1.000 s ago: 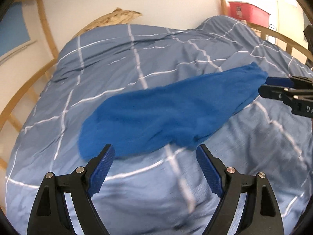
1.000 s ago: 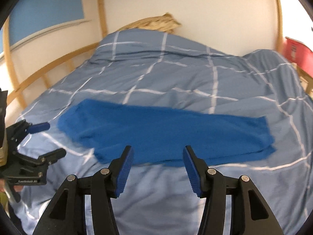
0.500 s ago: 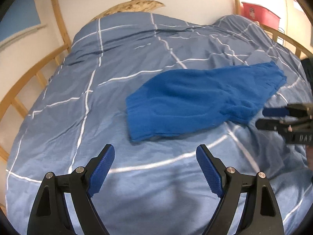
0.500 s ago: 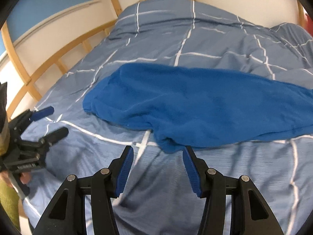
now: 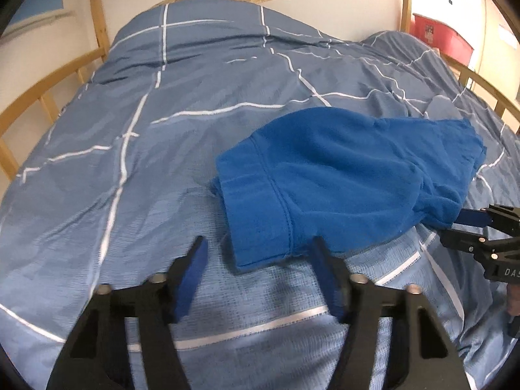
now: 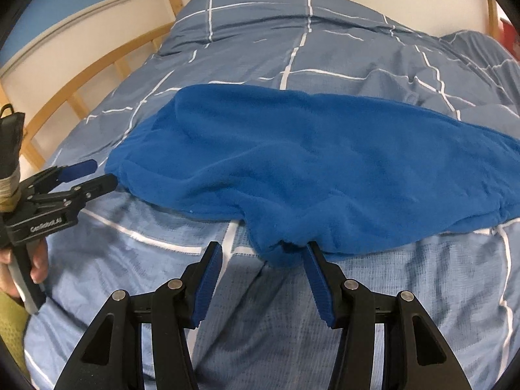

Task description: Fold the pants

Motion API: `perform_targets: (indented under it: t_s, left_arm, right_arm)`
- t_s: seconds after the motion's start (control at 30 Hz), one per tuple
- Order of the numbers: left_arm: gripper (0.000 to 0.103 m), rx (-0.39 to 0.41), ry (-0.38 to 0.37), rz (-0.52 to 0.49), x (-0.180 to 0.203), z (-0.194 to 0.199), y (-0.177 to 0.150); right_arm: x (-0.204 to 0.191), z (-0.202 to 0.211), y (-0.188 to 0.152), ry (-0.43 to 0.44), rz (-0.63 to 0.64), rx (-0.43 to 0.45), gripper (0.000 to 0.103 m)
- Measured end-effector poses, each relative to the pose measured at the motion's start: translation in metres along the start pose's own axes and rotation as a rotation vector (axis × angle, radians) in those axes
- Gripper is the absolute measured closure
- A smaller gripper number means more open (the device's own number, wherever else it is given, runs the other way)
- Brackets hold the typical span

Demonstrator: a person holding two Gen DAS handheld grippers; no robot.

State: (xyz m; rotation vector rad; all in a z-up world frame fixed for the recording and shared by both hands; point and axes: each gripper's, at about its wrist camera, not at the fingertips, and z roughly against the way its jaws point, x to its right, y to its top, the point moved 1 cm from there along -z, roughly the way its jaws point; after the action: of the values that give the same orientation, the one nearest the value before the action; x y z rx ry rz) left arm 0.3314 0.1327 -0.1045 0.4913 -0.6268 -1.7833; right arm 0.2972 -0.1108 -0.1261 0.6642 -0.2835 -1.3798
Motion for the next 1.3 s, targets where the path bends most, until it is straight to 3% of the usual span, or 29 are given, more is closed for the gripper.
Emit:
perform_targets:
  t_s: [0.1,0.27,0.33,0.47,0.7,0.9,1.03,1.13,1.3]
  left_arm:
    - [0.061,0.010,-0.050,0.035,-0.003,-0.005,-0.005]
    - [0.064,0.000,-0.081,0.072,-0.006,-0.014,-0.009]
    - [0.084,0.011,-0.078,0.099,-0.010,-0.012,-0.009]
    - [0.092,0.054,-0.081,0.162,-0.018,0.001,-0.007]
    - [0.094,0.075,-0.071,0.137,-0.011,0.007,-0.004]
    - [0.097,0.081,0.018,0.196,-0.018,0.019,-0.002]
    - [0.098,0.030,0.043,0.224,-0.028,0.011,-0.007]
    - [0.098,-0.031,0.071,0.210,-0.026,-0.002,-0.012]
    - [0.098,-0.066,0.074,0.241,-0.030,-0.008,-0.017]
  right_arm:
    - [-0.003,0.002,0.000,-0.007,0.023,0.028,0.052]
    - [-0.004,0.000,0.001,-0.005,0.029,0.054,0.056]
    - [-0.003,-0.003,0.001,-0.014,0.018,0.052,0.065]
    - [-0.004,-0.006,0.002,-0.055,0.027,0.050,0.080]
    - [-0.004,0.007,-0.003,-0.053,0.028,0.036,0.089]
    - [-0.008,0.012,-0.011,-0.053,0.008,0.009,0.093]
    - [-0.020,0.008,-0.019,-0.095,0.048,0.006,0.093]
    - [-0.014,0.000,-0.023,-0.082,0.007,-0.027,0.093]
    - [-0.014,-0.004,-0.028,-0.092,-0.001,-0.036,0.093]
